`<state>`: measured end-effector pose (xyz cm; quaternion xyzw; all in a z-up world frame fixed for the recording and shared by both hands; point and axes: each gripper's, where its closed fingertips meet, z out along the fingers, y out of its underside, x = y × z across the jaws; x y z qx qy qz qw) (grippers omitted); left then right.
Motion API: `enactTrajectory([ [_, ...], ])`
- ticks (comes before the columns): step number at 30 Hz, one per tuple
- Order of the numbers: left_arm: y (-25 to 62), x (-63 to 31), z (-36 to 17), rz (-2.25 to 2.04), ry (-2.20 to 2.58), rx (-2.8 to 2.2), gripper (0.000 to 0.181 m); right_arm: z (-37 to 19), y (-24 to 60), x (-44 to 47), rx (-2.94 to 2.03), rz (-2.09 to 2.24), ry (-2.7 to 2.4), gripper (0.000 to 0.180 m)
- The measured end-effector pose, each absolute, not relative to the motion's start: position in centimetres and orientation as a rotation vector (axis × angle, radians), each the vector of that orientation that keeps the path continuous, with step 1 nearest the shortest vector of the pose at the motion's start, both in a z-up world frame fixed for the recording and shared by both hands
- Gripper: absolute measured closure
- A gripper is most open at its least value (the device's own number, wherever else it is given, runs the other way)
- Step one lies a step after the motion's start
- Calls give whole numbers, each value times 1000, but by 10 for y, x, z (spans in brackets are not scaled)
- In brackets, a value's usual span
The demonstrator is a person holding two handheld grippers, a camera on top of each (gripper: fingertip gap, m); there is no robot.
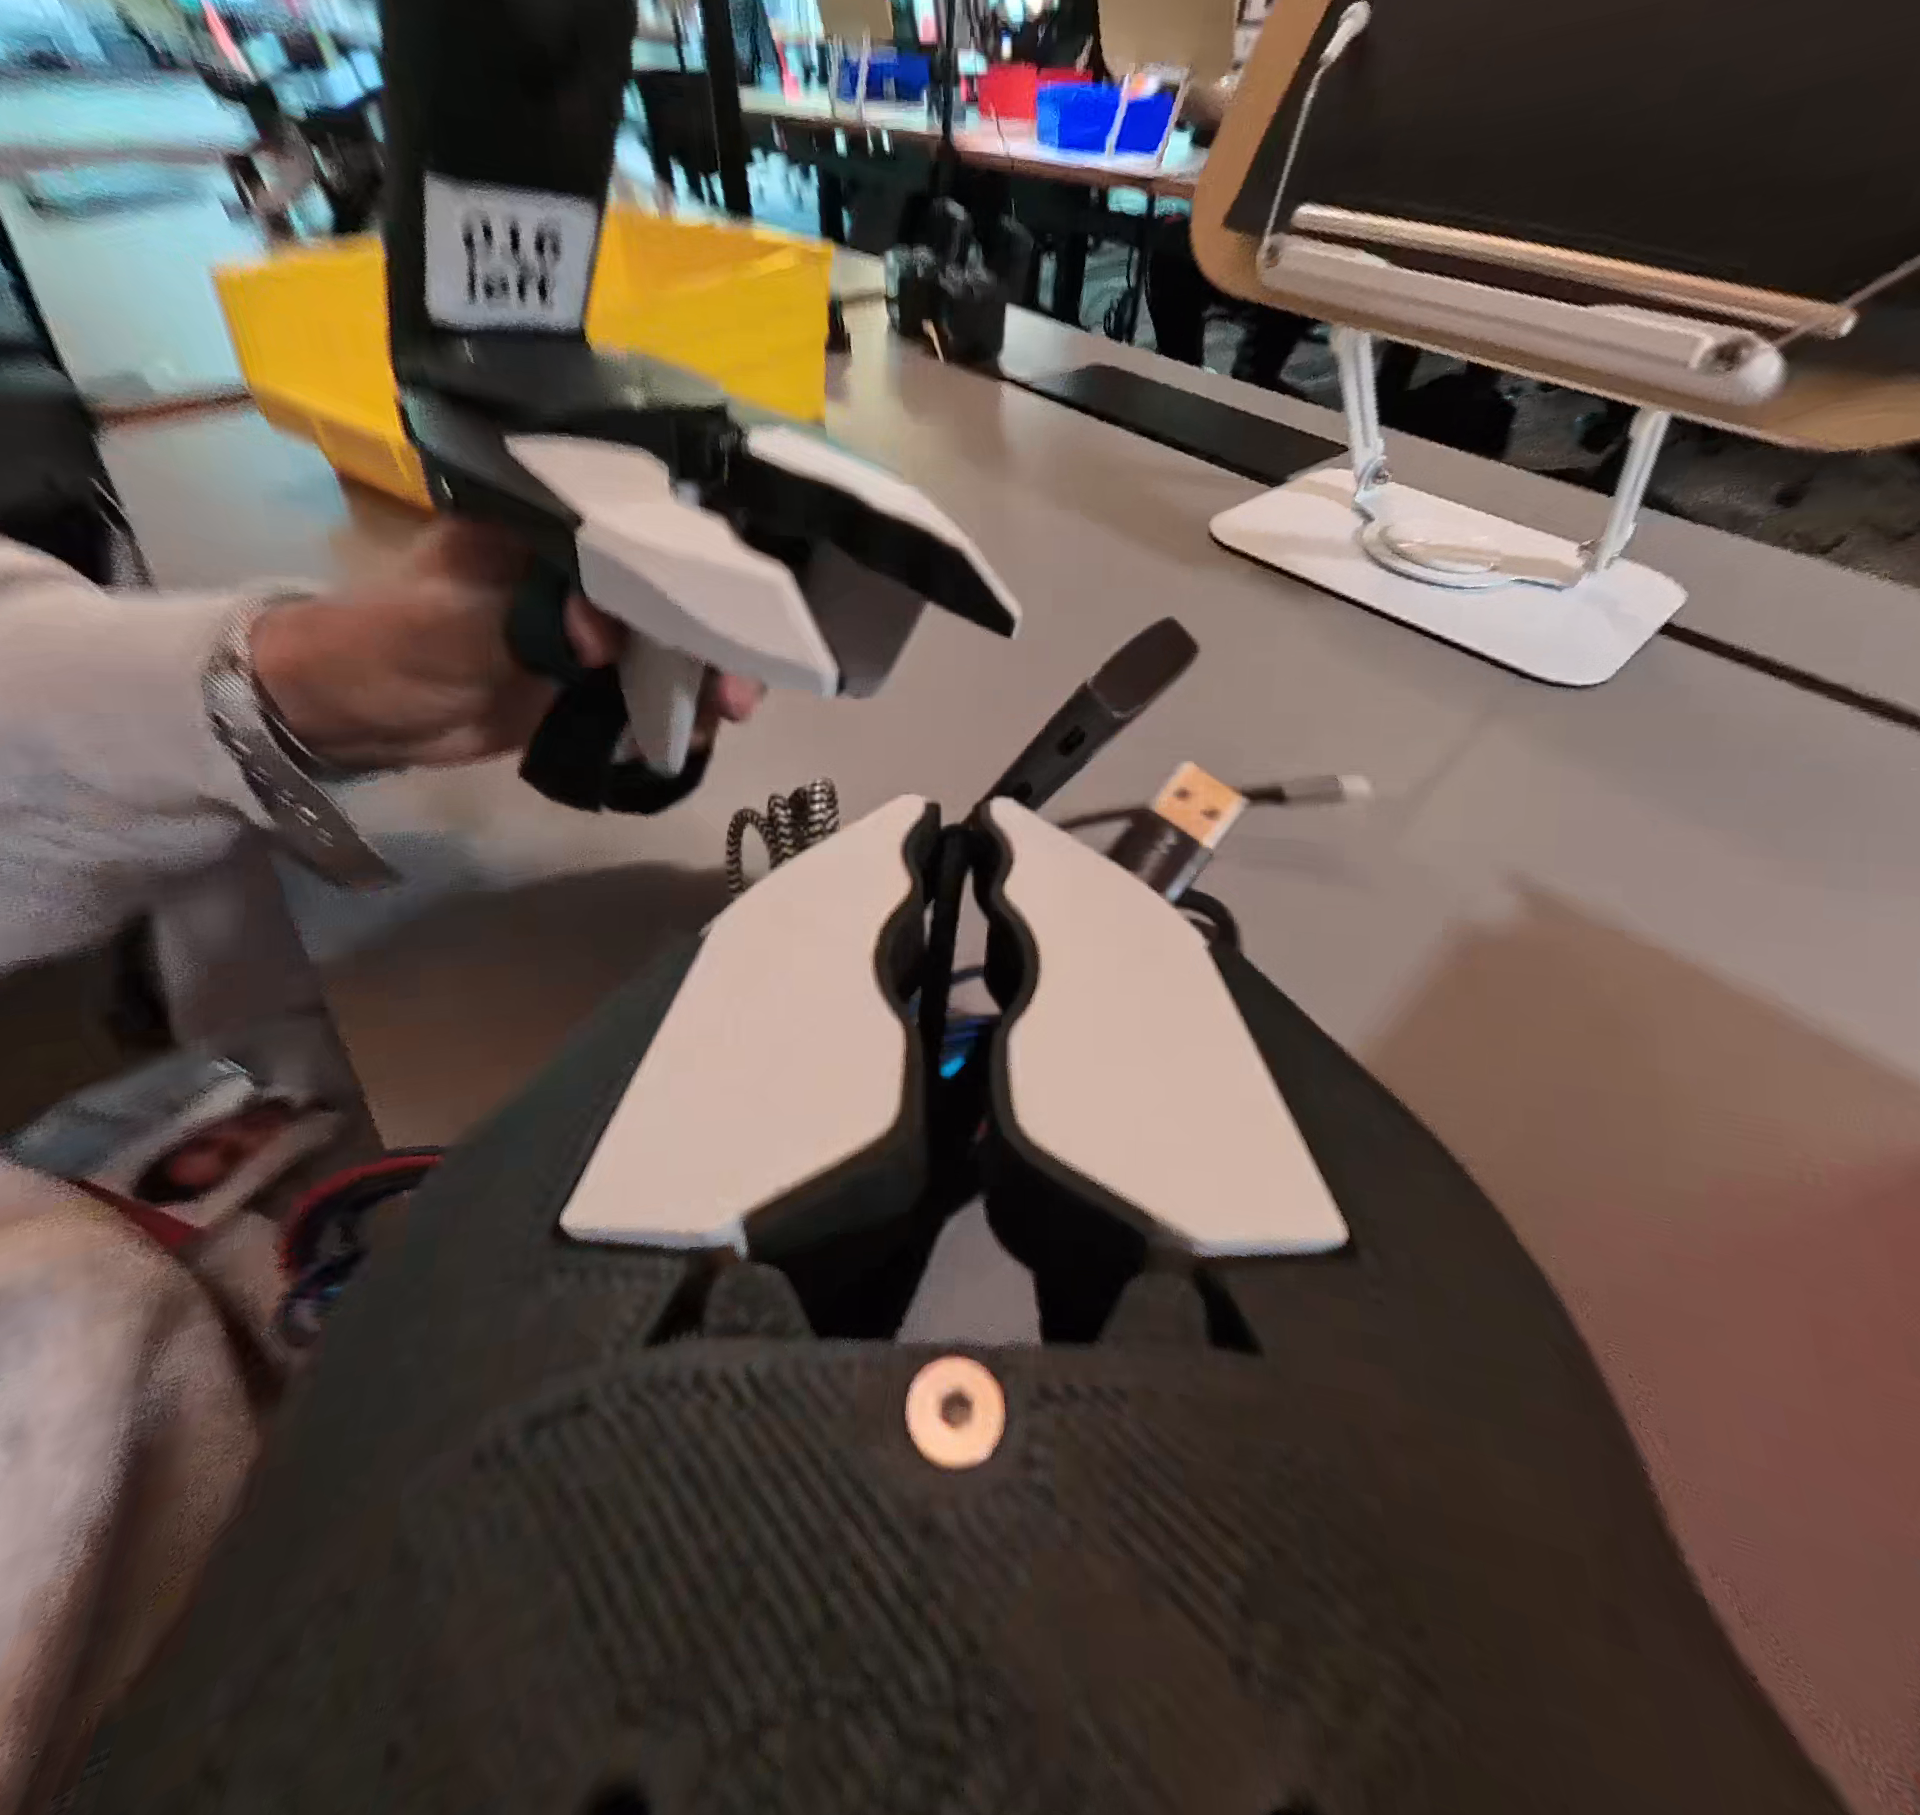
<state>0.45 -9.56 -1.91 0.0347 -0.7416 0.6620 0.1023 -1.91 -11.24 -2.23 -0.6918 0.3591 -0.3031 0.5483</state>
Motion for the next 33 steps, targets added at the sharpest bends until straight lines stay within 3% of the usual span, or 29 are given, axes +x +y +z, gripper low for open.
enactTrajectory([
  [1,-97,7,-26,1929,-2219,117,114,-18,-117,-20,-1577,-682,865,173],
  [4,-107,-2,-43,1847,-2275,74,101,-9,-123,-21,-1447,-612,885,174],
  [8,-112,-12,-53,1813,-2374,-47,105,-10,-114,-26,-1444,-587,866,173],
  [15,-104,-6,-27,2024,-2249,-54,98,0,-111,-31,-1330,-479,843,173],
  [25,-72,45,4,2226,-1865,355,93,16,-133,-34,-1061,-264,854,173],
  [33,-98,6,-31,2073,-2336,-82,92,21,-147,-31,-901,-148,865,173],
])
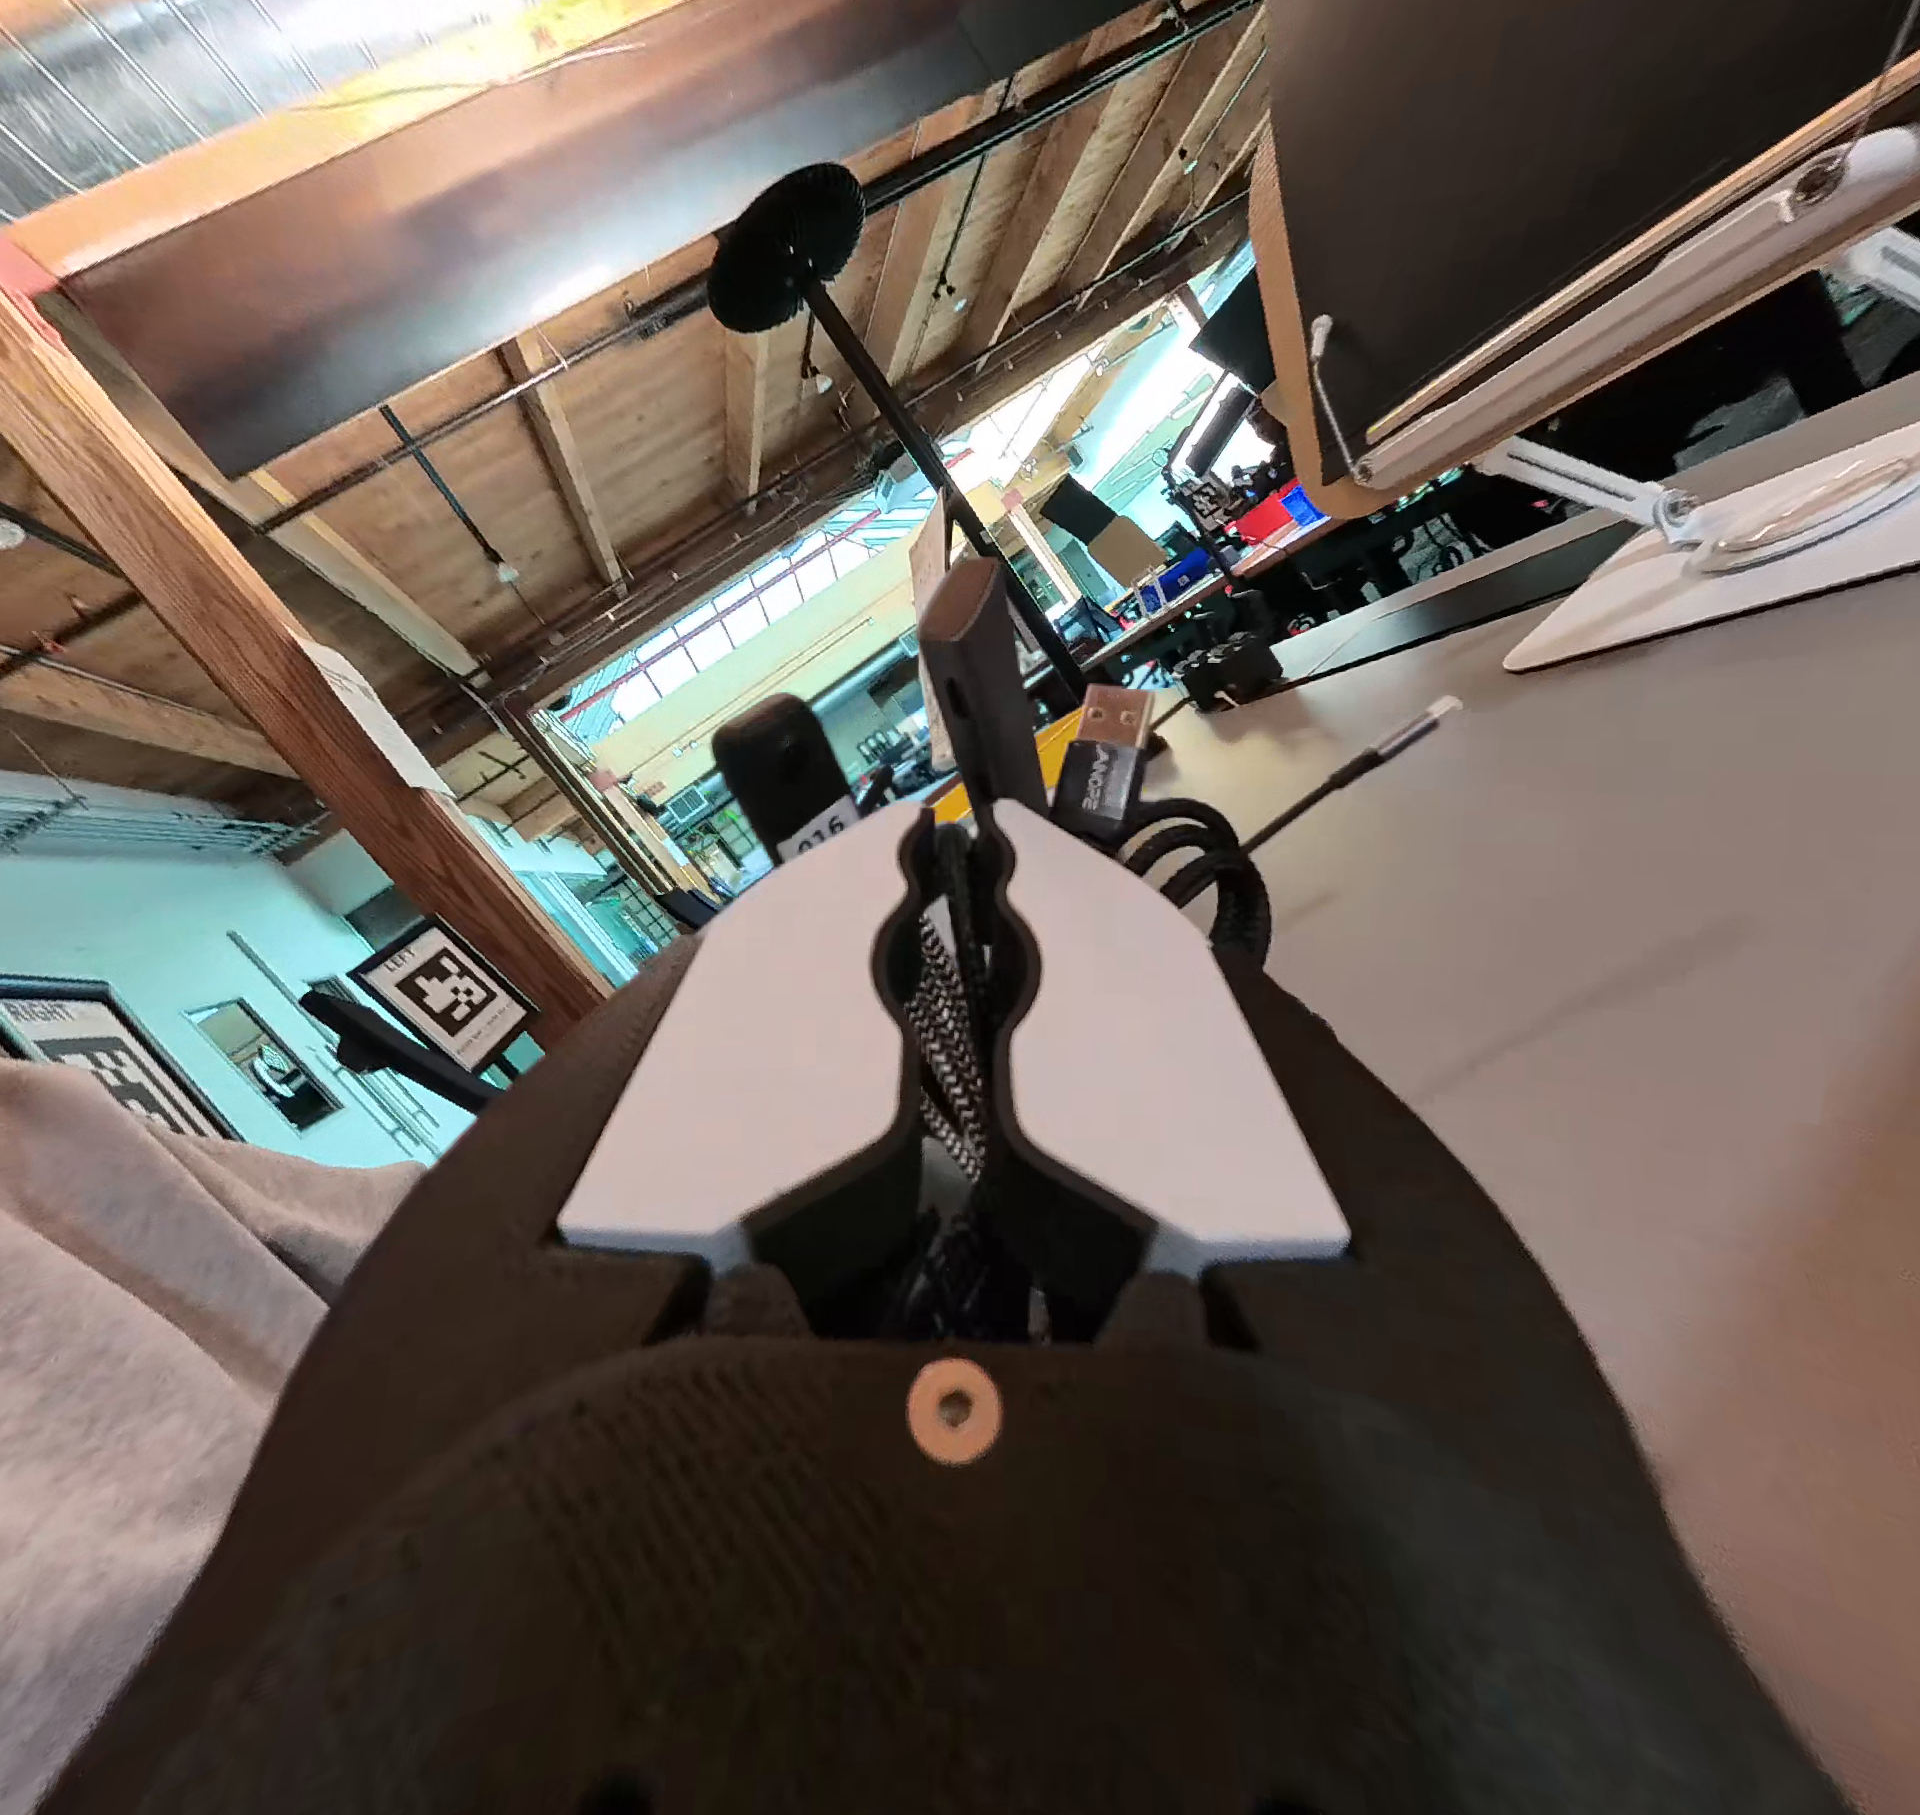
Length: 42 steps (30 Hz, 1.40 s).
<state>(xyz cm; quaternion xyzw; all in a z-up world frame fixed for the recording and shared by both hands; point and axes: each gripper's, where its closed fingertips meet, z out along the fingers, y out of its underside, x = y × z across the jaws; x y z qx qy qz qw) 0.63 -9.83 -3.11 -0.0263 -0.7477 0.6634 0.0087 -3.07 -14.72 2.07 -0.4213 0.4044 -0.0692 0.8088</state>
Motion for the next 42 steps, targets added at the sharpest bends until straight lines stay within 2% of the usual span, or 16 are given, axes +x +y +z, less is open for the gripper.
enactTrajectory([
  [5,-112,3,-56,2020,-2790,-361,71,20,-144,-30,-910,-139,860,172],
  [7,-111,5,-45,2162,-2843,-404,81,19,-139,-31,-937,-137,851,172],
  [9,-108,2,-29,2324,-2794,-431,99,18,-132,-31,-968,-133,837,171],
  [11,-109,1,-36,2251,-2824,-423,102,20,-127,-33,-968,-123,819,171],
  [13,-113,3,-47,2122,-2860,-327,89,20,-123,-35,-970,-98,811,171],
  [18,-121,1,-63,2020,-2908,-270,70,20,-106,-44,-1022,-65,765,171],
  [21,-122,6,-69,2012,-2933,-214,46,20,-93,-50,-1073,-62,727,171],
  [22,-122,6,-70,1995,-2915,-179,47,19,-90,-50,-1084,-59,722,170],
  [24,-119,7,-70,1970,-2886,-121,52,20,-88,-50,-1076,-45,717,170],
  [26,-116,3,-69,1957,-2842,-116,69,20,-88,-49,-1059,-27,719,170],
  [27,-115,0,-69,1949,-2820,-128,81,20,-88,-49,-1056,-20,719,170],
  [30,-109,-12,-69,1913,-2768,-210,132,20,-83,-49,-1084,-26,708,170],
  [31,-107,-13,-69,1905,-2778,-232,138,19,-80,-49,-1100,-31,701,169],
  [39,-82,0,-76,1850,-2881,-110,138,16,-60,-38,-1163,-45,670,169],
  [42,-73,4,-80,1817,-2921,-51,138,13,-53,-34,-1208,-74,661,164],
])
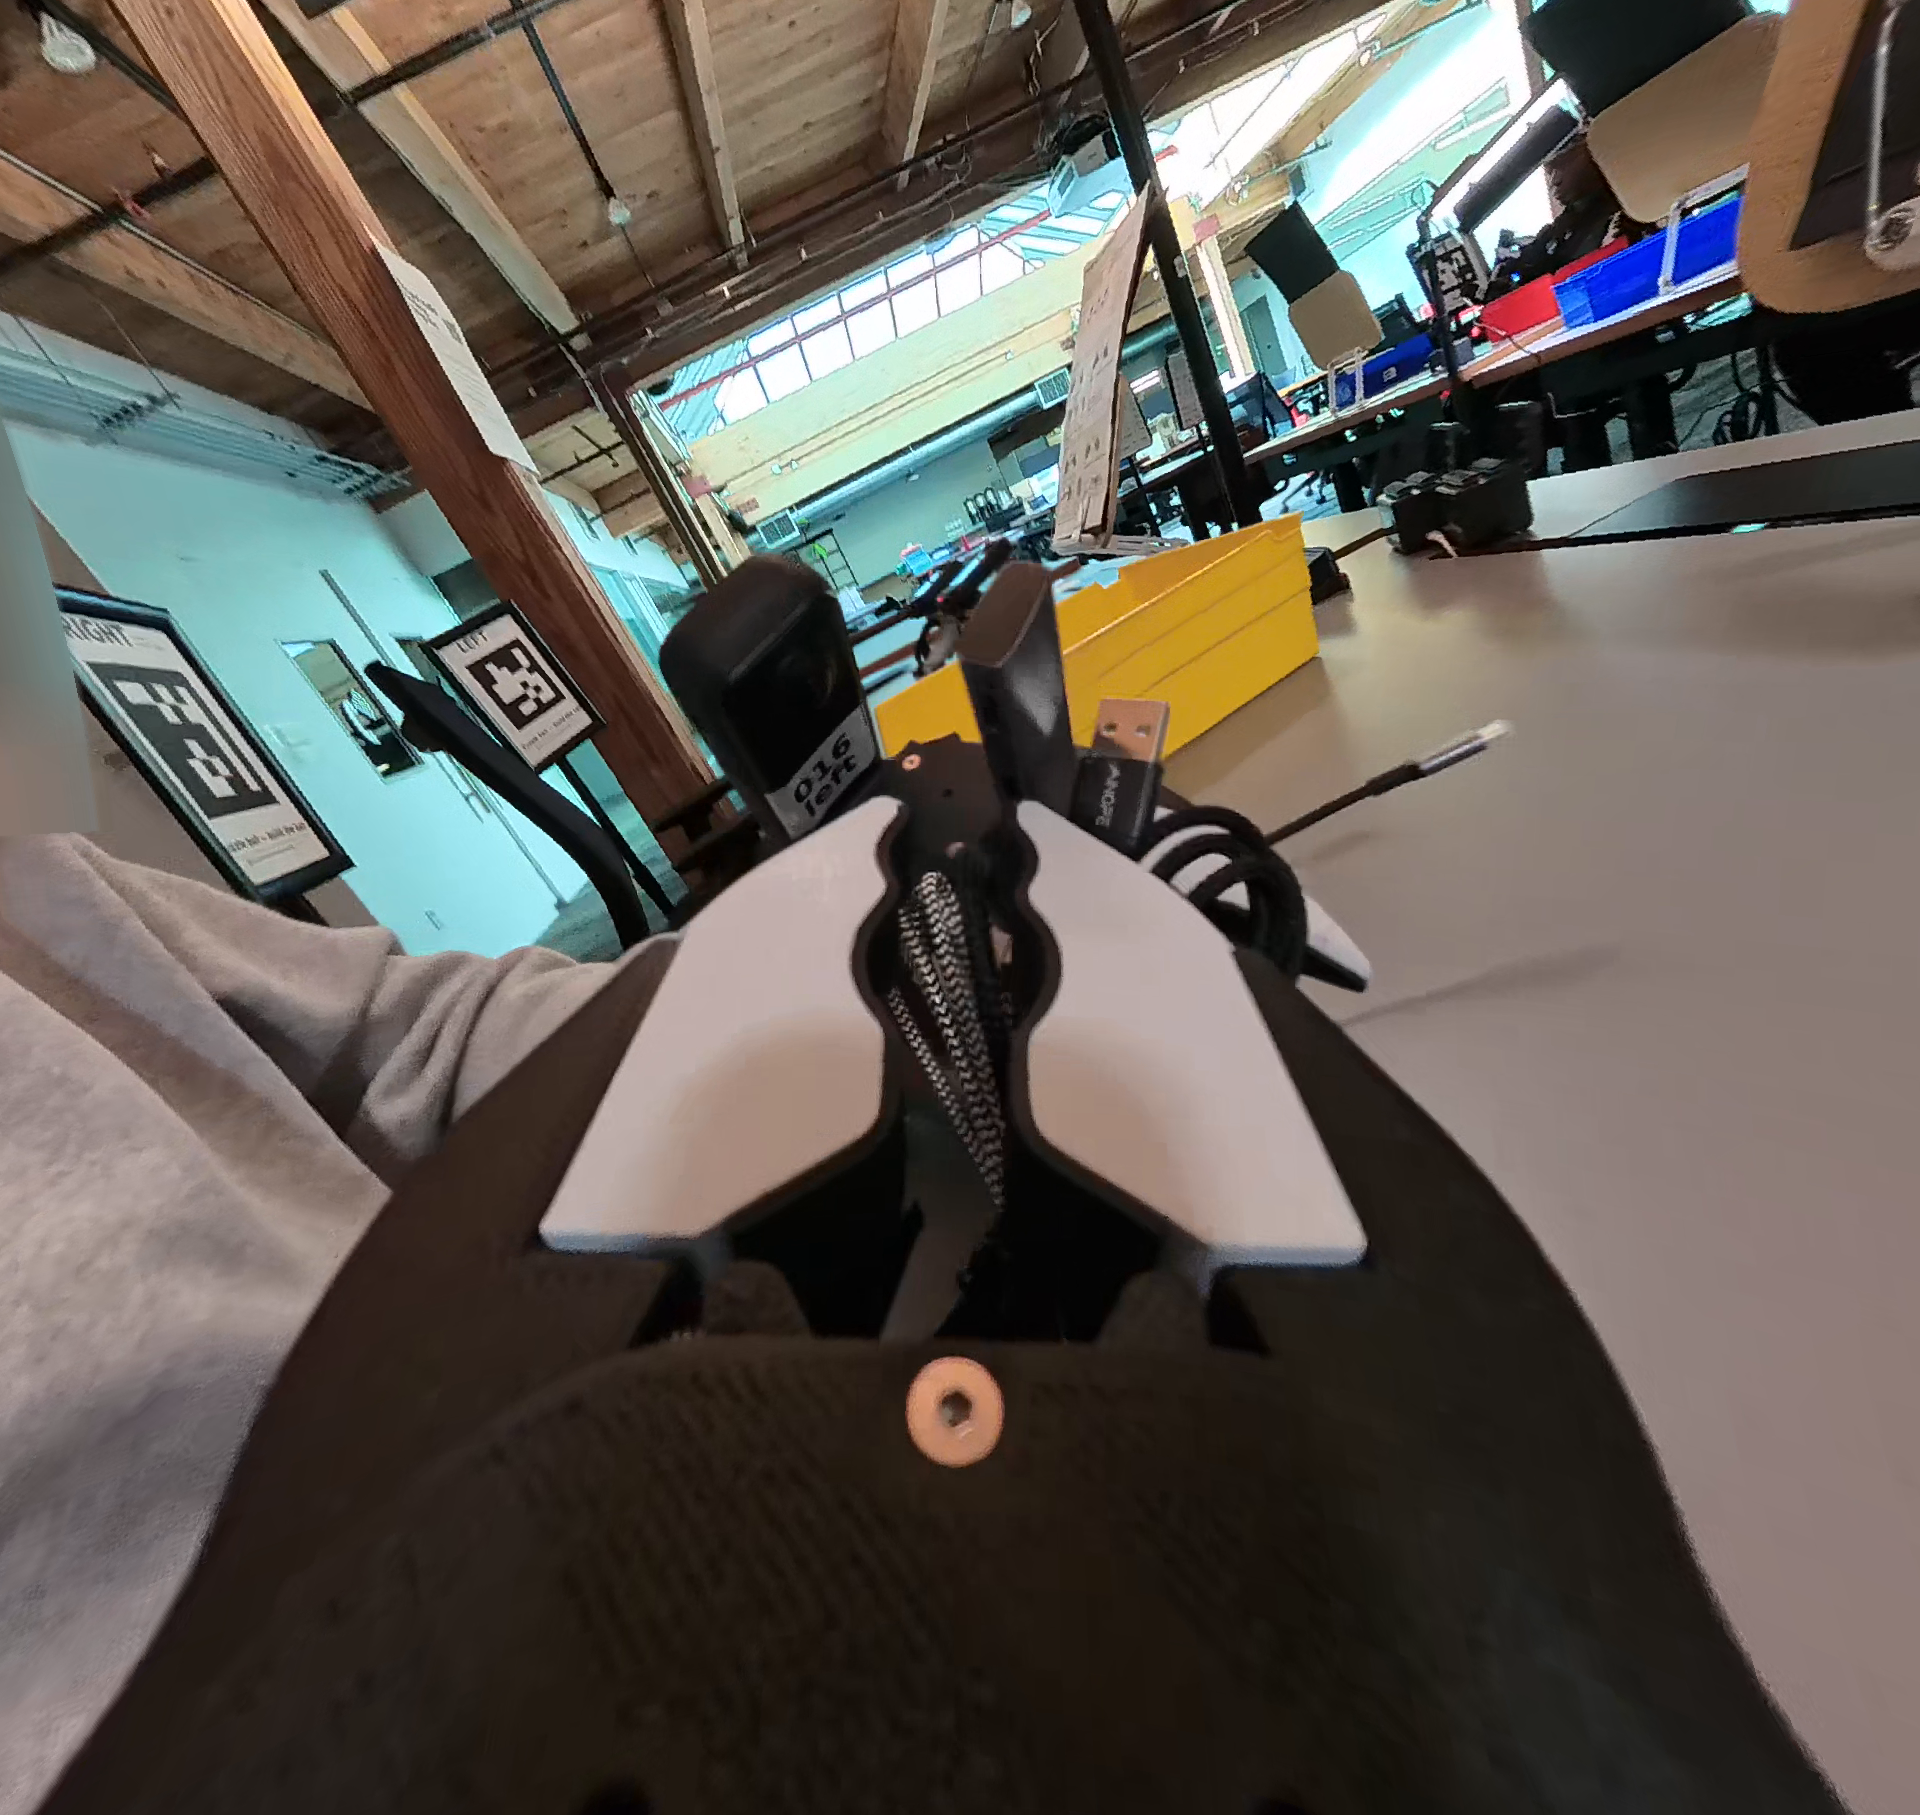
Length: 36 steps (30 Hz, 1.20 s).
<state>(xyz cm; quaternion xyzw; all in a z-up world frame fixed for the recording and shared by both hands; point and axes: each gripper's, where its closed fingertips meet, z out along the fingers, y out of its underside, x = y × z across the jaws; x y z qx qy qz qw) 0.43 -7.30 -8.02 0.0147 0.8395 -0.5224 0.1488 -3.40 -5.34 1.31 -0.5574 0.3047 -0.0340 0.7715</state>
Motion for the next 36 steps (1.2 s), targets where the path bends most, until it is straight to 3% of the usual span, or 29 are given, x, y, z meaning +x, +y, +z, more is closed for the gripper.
enactTrajectory([
  [8,-60,0,-73,-1629,2419,-58,140,15,-36,-32,-1278,-140,566,153],
  [14,-59,-19,-74,-1730,2551,-32,138,18,-28,-35,-1341,-293,463,173],
  [20,-64,-45,-73,-1921,2810,-68,138,21,-29,-35,-1322,-250,442,171],
  [29,-80,-56,-64,-2102,2896,-22,139,27,-43,-40,-1230,82,520,172],
  [32,-74,-12,-57,-2285,2823,-364,140,55,-35,-88,-1128,509,350,174],
  [36,-54,21,-39,-2203,2656,-306,140,32,-42,-60,-1313,80,499,173],
])
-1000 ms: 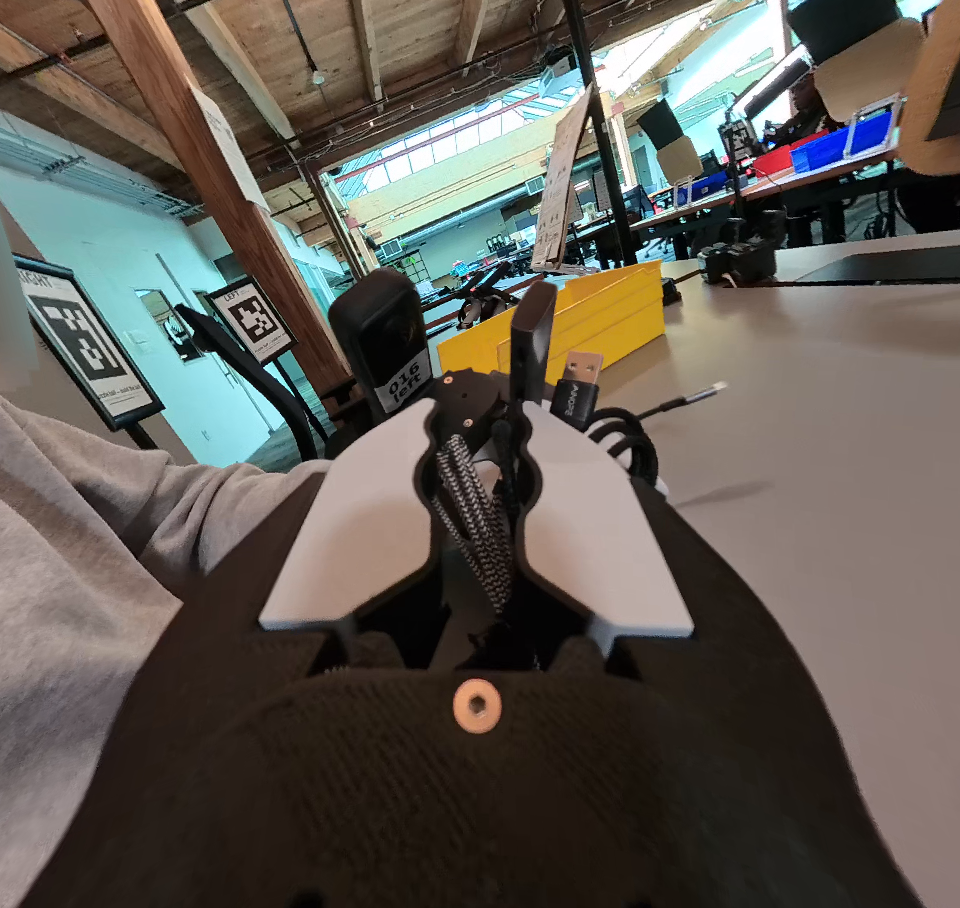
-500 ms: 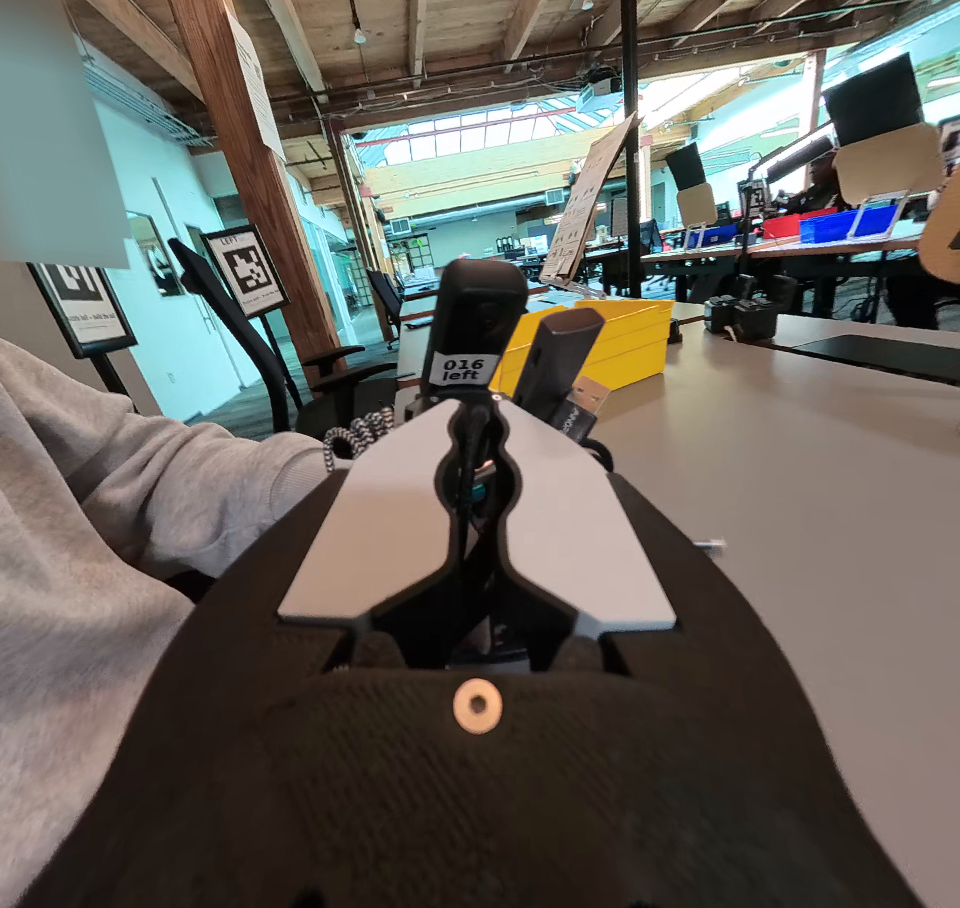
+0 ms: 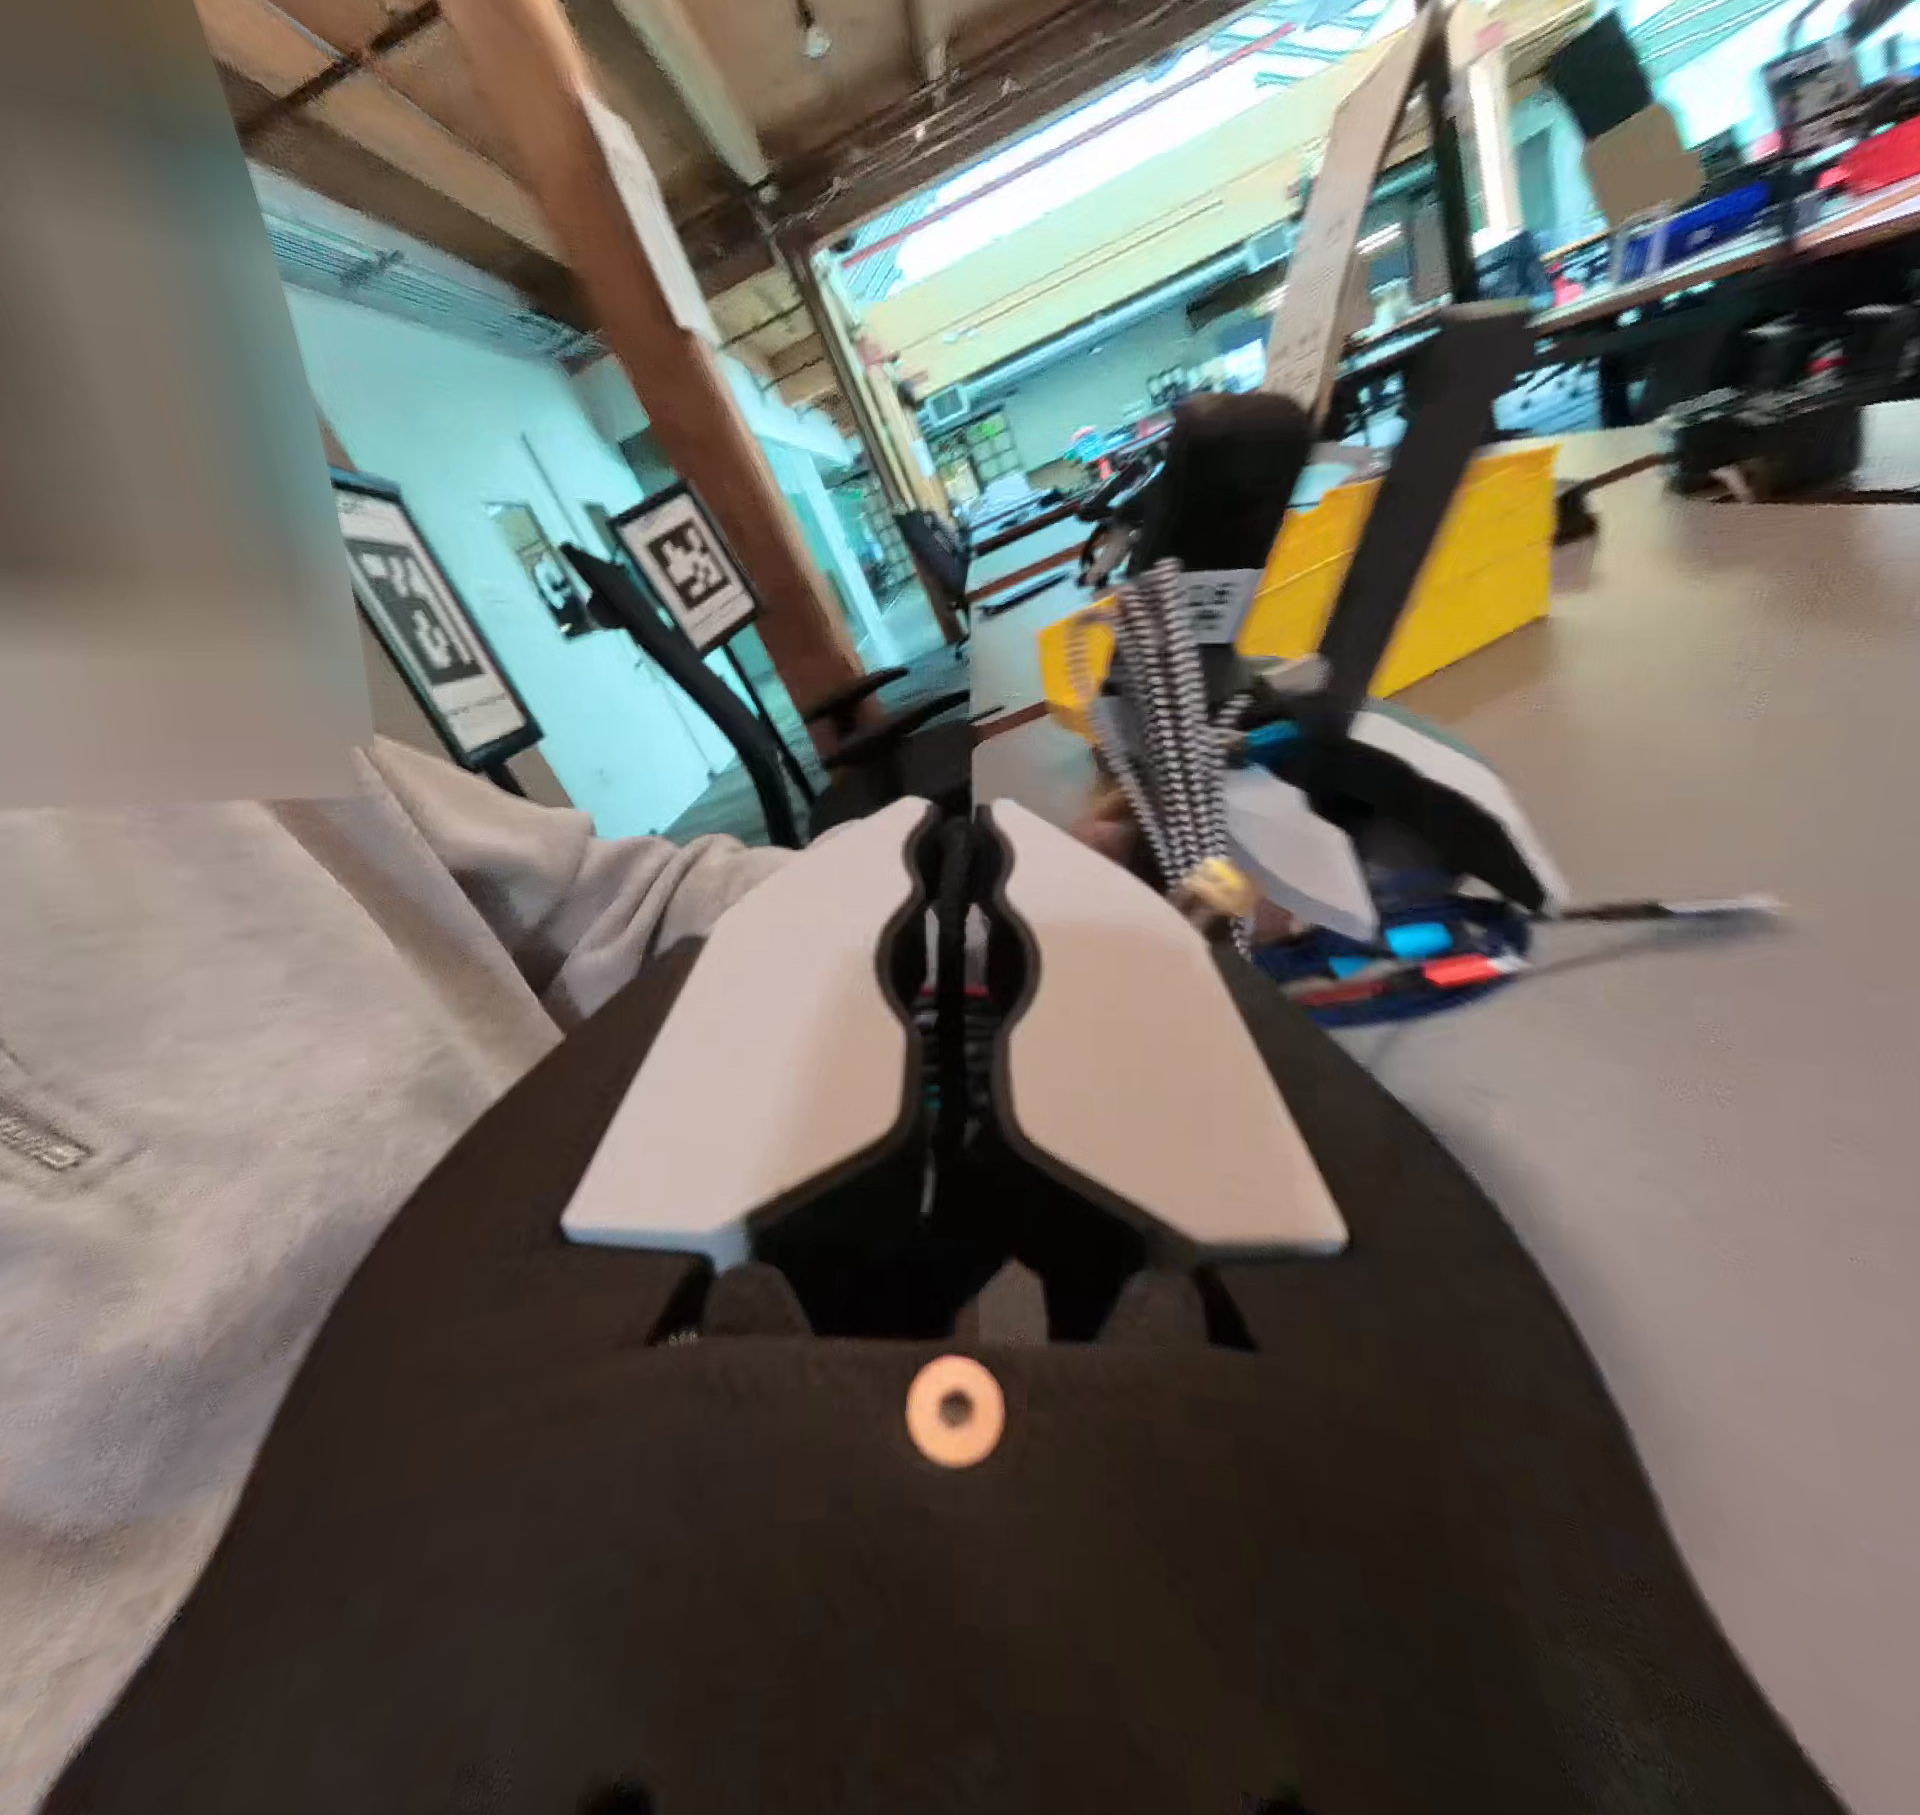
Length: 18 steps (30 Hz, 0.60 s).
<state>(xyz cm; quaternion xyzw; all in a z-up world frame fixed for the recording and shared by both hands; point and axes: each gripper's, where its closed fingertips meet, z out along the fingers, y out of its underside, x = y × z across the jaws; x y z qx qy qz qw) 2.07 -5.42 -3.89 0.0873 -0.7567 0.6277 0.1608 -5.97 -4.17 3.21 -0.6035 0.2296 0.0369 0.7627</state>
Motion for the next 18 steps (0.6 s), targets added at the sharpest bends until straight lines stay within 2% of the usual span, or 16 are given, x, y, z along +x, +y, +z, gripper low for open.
enactTrajectory([
  [5,-59,29,-49,1784,-2158,287,139,45,-95,-48,-1044,101,595,174],
  [9,-66,32,-53,1757,-2119,294,139,56,-115,-52,-1035,-23,622,174],
  [13,-67,28,-45,1773,-2054,287,139,92,-151,-50,-1056,-317,680,174],
  [17,-67,29,-46,1775,-2049,303,139,133,-235,-55,-1000,-770,837,174],
  [18,-67,29,-46,1777,-2052,306,139,140,-262,-60,-958,-885,885,180],
])
